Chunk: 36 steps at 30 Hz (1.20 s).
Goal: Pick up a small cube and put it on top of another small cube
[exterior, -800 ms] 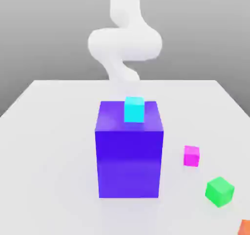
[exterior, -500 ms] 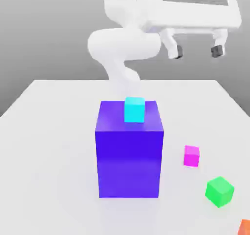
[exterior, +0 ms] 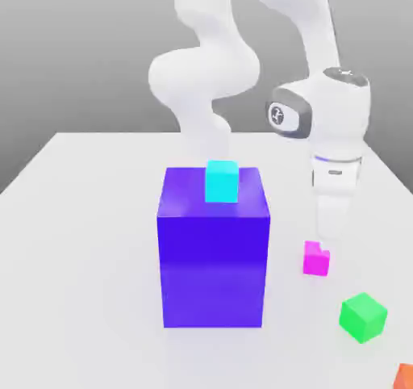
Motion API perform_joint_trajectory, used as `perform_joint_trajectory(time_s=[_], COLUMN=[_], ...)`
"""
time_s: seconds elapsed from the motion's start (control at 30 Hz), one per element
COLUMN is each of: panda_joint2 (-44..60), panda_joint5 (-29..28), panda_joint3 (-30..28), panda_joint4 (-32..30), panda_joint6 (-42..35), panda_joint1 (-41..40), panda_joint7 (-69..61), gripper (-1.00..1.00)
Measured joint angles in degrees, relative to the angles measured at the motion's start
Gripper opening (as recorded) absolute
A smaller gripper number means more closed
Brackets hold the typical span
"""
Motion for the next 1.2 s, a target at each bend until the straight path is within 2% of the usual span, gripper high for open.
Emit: perform_joint_trajectory(time_s=[0.1, 0.2, 0.23, 0.47, 0.6, 0.77, 1.2], panda_joint2=[6.18, 12.29, 13.51, 13.43, 6.5, -3.29, 4.56], panda_joint5=[-3.58, -4.08, -4.28, -4.85, -2.24, -0.18, -2.0], panda_joint3=[-4.09, -8.82, -9.64, -9.72, -5.77, -5.11, -8.86], panda_joint4=[0.98, 1.99, 2.19, 2.18, 1.01, -0.54, 23.84], panda_joint6=[5.02, 10.12, 11.09, 10.98, 5.27, -3.02, -19.59], panda_joint1=[2.96, 7.72, 8.53, 8.47, 5.1, 5.01, -1.7], panda_joint7=[2.24, 2.82, 3.06, 3.47, 1.35, 0.05, -7.19], gripper=[0.0, 0.0, -1.0, -1.0, -1.0, -1.0, -1.0])
